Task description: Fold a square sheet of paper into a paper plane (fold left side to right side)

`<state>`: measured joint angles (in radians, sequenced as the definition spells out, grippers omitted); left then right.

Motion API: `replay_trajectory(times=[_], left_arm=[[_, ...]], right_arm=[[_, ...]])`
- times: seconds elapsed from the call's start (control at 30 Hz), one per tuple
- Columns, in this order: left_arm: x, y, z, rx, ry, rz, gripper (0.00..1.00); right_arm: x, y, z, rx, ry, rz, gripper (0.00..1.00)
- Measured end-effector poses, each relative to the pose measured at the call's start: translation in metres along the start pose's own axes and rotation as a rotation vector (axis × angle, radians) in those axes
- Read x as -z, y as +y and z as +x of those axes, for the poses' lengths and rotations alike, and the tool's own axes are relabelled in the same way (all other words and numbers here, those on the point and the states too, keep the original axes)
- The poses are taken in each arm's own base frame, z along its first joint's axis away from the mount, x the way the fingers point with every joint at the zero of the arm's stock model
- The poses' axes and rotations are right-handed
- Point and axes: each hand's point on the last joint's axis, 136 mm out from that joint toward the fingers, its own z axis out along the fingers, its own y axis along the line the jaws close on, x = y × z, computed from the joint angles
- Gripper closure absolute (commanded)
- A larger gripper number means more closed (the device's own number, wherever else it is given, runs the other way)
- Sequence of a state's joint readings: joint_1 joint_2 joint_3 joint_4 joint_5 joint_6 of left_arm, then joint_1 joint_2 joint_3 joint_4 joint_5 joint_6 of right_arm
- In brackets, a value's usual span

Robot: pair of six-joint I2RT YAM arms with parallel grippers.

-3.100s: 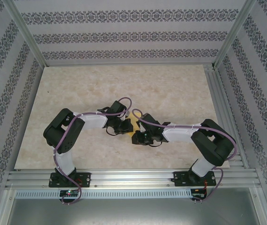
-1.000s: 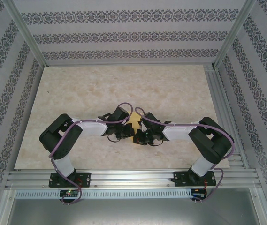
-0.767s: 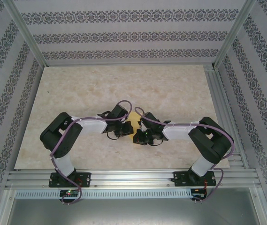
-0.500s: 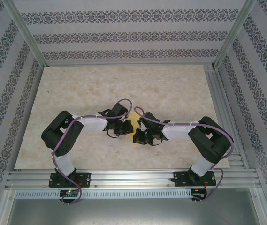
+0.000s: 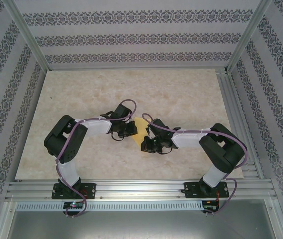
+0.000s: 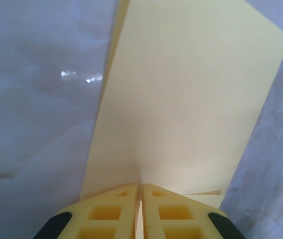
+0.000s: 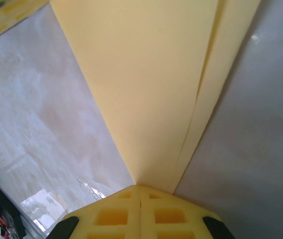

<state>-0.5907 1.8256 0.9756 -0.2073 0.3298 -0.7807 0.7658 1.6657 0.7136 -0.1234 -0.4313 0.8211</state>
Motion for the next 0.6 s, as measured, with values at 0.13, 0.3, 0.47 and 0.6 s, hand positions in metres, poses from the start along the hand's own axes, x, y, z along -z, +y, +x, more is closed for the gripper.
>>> replay_trajectory(times=[0.13, 0.3, 0.47, 0.6], left_arm=[[0.001, 0.002, -0.002, -0.001, -0.005, -0.003, 0.86], [0.001, 0.005, -0.003, 0.003, -0.001, 0.006, 0.85], [0.004, 0.010, -0.010, 0.012, -0.007, 0.013, 0.82], [0.009, 0.019, -0.025, 0.018, -0.032, 0.002, 0.81]], right_arm=[[0.000, 0.000, 0.000, 0.000, 0.000, 0.000, 0.95], [0.000, 0.000, 0.000, 0.001, -0.001, 0.000, 0.95], [0.000, 0.000, -0.001, 0.002, -0.002, -0.001, 0.95], [0.000, 0.001, 0.000, 0.010, -0.005, 0.002, 0.94]])
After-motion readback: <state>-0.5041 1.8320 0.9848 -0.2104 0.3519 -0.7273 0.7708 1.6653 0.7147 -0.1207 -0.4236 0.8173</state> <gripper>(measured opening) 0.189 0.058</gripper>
